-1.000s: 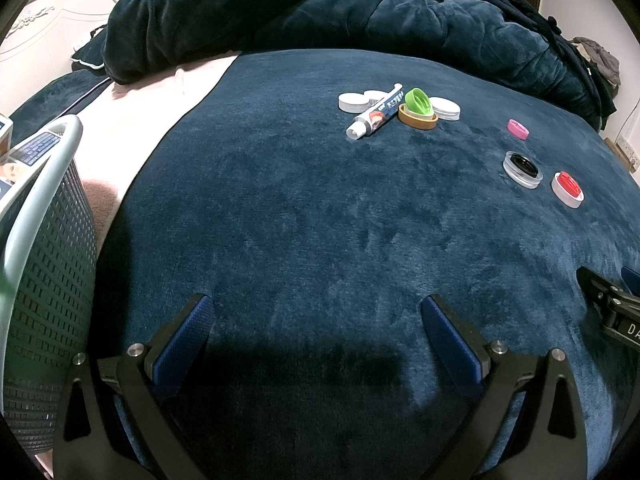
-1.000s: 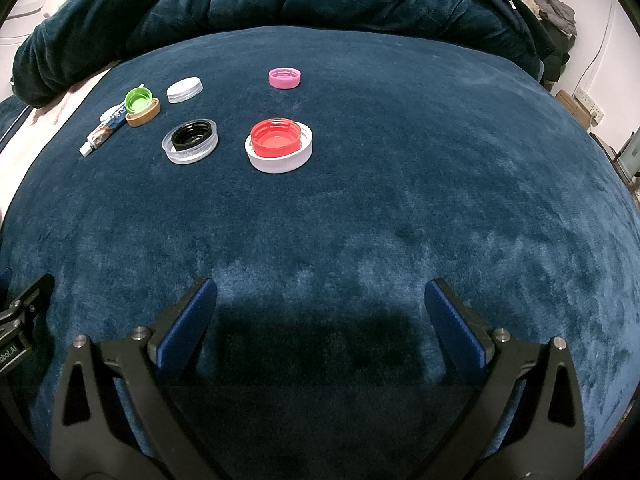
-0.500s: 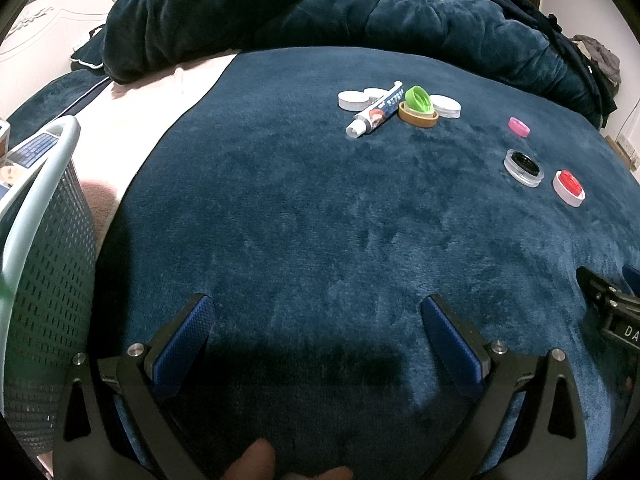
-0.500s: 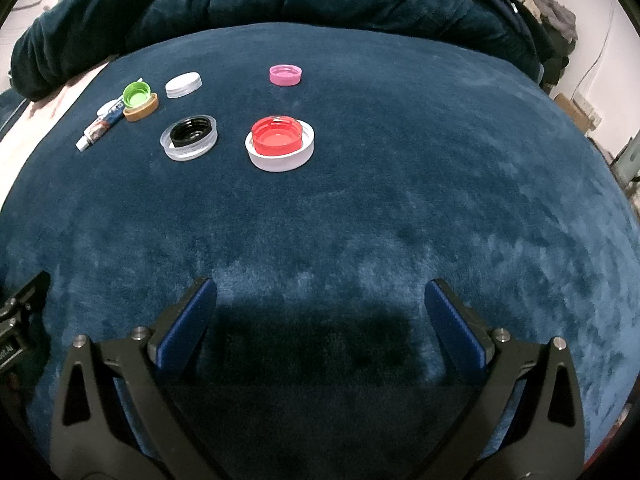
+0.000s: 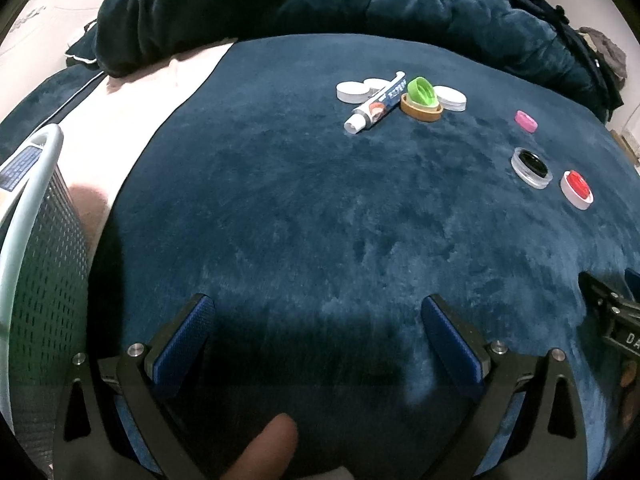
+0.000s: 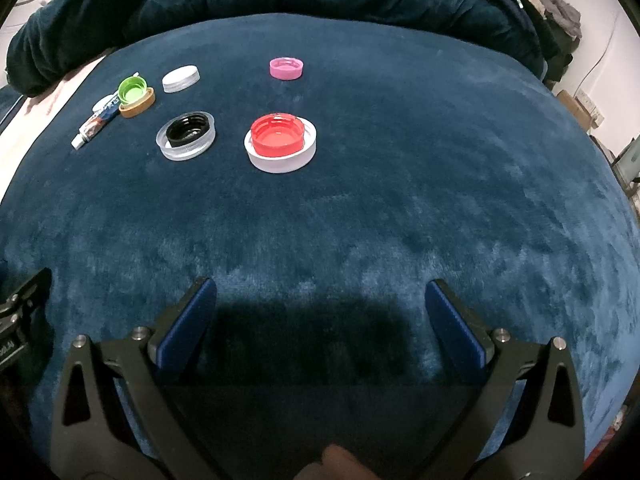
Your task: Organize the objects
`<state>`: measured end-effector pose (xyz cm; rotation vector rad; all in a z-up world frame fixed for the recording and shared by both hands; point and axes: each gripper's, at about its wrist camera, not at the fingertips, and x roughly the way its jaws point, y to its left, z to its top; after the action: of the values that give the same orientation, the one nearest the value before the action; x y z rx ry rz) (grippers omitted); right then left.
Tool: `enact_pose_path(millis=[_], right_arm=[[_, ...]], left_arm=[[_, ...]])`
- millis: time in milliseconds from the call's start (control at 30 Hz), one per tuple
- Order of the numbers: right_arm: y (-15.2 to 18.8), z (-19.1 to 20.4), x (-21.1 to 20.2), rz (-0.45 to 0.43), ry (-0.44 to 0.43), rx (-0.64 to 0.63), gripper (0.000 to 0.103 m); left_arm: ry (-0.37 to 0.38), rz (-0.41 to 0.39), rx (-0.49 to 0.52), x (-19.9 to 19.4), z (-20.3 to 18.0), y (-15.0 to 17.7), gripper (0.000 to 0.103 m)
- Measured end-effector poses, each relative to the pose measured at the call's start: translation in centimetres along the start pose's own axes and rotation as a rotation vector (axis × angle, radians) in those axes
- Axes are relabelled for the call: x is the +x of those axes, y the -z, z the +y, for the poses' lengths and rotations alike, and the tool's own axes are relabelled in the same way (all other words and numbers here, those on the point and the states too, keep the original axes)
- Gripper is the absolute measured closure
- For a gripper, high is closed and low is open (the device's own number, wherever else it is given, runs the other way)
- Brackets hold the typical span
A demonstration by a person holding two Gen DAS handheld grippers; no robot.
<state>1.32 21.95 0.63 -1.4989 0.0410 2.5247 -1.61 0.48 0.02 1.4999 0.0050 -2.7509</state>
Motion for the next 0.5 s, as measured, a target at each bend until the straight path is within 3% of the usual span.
enact_pose_path(millis=[233,500], right_arm=[[-3.2,-0.5,0.4,0.172,-0.055,-0.031,0.0],[-10.9,-0.7,-0.2,0.044,-0.12,0.004,0.0]], left_arm=[[0.008,0.016,-0.002,0.1,0.2,-0.1,0.0],[0.012,0.017,0.013,-0.4,0.0,-1.6,0.0]])
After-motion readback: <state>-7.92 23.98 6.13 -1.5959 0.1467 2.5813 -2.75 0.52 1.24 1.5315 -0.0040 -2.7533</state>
